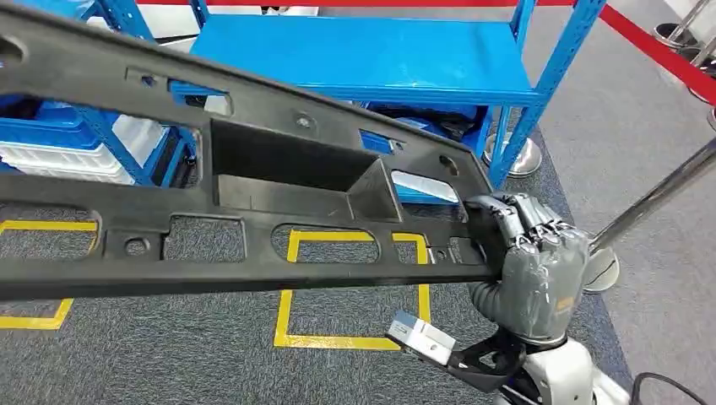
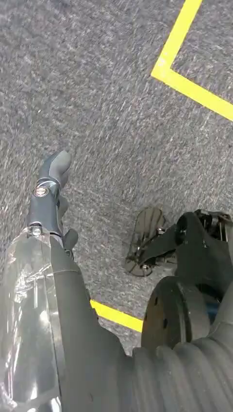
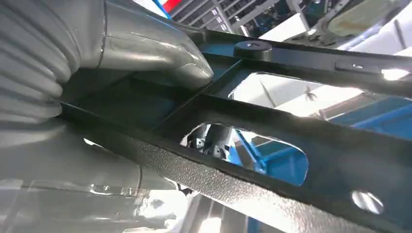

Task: Take the parts from the cabinet and place them on the table.

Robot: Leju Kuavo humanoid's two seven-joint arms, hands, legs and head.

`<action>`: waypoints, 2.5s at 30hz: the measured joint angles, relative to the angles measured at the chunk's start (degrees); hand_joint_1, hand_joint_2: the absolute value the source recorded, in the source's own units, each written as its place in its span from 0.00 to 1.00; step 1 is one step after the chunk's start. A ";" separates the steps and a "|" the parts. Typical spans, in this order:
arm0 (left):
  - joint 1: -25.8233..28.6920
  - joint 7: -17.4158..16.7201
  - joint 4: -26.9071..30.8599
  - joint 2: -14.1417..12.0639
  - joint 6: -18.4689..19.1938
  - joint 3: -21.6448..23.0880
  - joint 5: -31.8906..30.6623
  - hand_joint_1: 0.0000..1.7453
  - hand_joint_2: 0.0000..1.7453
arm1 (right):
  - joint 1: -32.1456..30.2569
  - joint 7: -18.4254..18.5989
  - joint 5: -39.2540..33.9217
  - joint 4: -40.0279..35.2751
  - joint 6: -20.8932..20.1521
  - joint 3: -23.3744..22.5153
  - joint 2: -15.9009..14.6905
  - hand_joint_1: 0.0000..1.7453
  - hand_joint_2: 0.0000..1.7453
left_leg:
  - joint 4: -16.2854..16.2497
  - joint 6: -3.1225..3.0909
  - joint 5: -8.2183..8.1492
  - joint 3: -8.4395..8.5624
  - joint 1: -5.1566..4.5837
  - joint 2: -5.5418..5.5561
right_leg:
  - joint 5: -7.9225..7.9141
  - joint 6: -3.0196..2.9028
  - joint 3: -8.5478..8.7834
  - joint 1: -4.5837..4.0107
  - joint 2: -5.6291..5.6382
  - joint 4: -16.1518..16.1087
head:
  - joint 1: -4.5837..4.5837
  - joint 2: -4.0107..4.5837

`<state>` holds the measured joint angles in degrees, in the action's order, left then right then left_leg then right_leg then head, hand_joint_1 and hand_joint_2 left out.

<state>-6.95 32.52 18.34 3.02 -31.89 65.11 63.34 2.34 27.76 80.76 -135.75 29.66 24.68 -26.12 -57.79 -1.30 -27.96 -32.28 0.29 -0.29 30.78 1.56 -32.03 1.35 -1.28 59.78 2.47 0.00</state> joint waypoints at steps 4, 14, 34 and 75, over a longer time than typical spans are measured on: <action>-0.04 -0.44 0.35 0.00 -0.53 0.00 -0.07 0.00 1.00 | 0.34 -0.02 0.00 0.13 0.35 -0.02 0.00 1.00 1.00 | 0.00 -0.55 0.00 -0.09 -0.19 0.30 | 7.55 0.54 -7.27 -0.03 1.00 15.67 | 0.76 0.00; -0.39 -0.57 0.46 -0.02 -0.77 0.00 0.18 0.00 1.00 | 0.54 0.28 0.00 0.44 0.55 -0.02 -0.02 1.00 1.00 | -1.38 1.33 -0.45 -0.71 -0.36 2.02 | -1.10 -1.23 -0.47 -0.07 1.78 -0.37 | 0.85 0.00; -0.74 -0.81 0.90 -0.07 -0.88 0.00 0.35 0.00 1.00 | 1.61 0.31 0.00 1.05 0.81 -0.02 -0.02 1.00 1.00 | 0.46 -0.76 0.45 -0.09 -0.30 0.54 | 7.01 0.58 -6.23 0.02 0.97 13.53 | 0.61 0.00; -0.96 -0.77 0.90 -0.07 -0.83 -0.02 0.76 0.00 1.00 | 3.00 -0.24 0.00 3.89 1.64 -0.02 0.15 1.00 1.00 | -1.17 1.11 0.15 -1.33 -0.30 3.81 | -1.18 -1.25 -0.81 -0.27 2.36 -0.10 | 0.98 0.00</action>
<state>-7.91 31.76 19.23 2.95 -32.72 65.09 64.11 5.35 27.52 80.76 -131.86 31.30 24.65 -25.97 -58.96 -0.19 -27.81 -33.62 -0.01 3.53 29.60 0.31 -32.84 1.08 1.08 59.68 3.45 0.00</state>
